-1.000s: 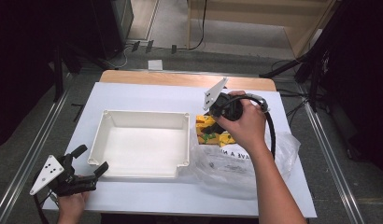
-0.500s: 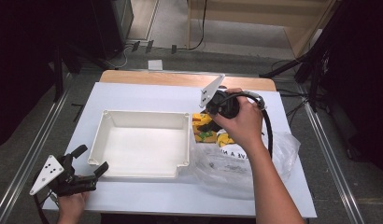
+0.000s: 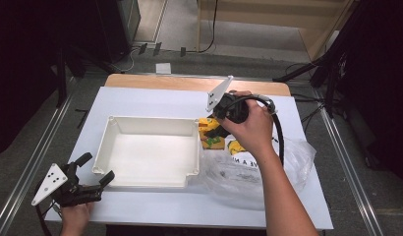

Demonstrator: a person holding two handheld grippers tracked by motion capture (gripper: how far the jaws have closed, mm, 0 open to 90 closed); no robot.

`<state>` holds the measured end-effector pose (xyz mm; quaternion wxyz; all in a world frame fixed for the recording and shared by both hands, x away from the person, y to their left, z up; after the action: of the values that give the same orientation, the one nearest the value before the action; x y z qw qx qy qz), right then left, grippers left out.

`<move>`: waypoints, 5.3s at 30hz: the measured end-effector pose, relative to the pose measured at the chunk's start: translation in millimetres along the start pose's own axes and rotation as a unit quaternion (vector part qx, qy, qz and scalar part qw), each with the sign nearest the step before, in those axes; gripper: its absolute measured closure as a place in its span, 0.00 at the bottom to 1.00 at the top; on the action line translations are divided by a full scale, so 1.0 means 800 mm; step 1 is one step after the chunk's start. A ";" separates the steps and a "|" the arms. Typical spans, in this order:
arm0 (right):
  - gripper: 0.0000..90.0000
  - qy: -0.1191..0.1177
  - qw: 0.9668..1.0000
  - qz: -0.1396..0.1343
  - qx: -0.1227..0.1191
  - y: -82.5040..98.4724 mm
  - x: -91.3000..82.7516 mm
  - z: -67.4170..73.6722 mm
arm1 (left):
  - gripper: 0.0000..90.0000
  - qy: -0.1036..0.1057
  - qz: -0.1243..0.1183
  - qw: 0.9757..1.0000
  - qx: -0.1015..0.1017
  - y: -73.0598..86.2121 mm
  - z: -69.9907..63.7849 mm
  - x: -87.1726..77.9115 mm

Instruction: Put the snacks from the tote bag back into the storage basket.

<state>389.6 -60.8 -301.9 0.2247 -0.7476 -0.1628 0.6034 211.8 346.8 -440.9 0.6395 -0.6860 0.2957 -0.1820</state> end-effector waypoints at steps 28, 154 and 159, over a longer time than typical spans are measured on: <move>0.58 -0.007 1.000 -0.004 -0.011 -0.024 0.009 0.000 | 0.00 0.001 0.009 1.000 0.008 0.000 -0.003 0.003; 0.57 -0.057 0.997 -0.017 -0.048 -0.045 0.118 0.026 | 0.00 0.001 0.011 1.000 0.010 0.000 -0.004 0.004; 0.57 -0.052 0.997 -0.014 -0.051 -0.039 0.124 0.028 | 0.00 0.002 0.010 1.000 0.009 0.000 -0.004 0.004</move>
<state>390.5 19.7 -371.0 0.1862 -0.7233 -0.2155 0.6291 211.9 342.4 -441.2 0.6473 -0.6765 0.3021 -0.1793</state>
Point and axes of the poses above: each handheld gripper's, and its own axes: x roughly forward along the jaws, y roughly out of its underside, z roughly to its left, the point moved 1 cm from there along x, roughly forward along the jaws, and after that the axes turned 7 degrees about y, right-handed, at the moved point
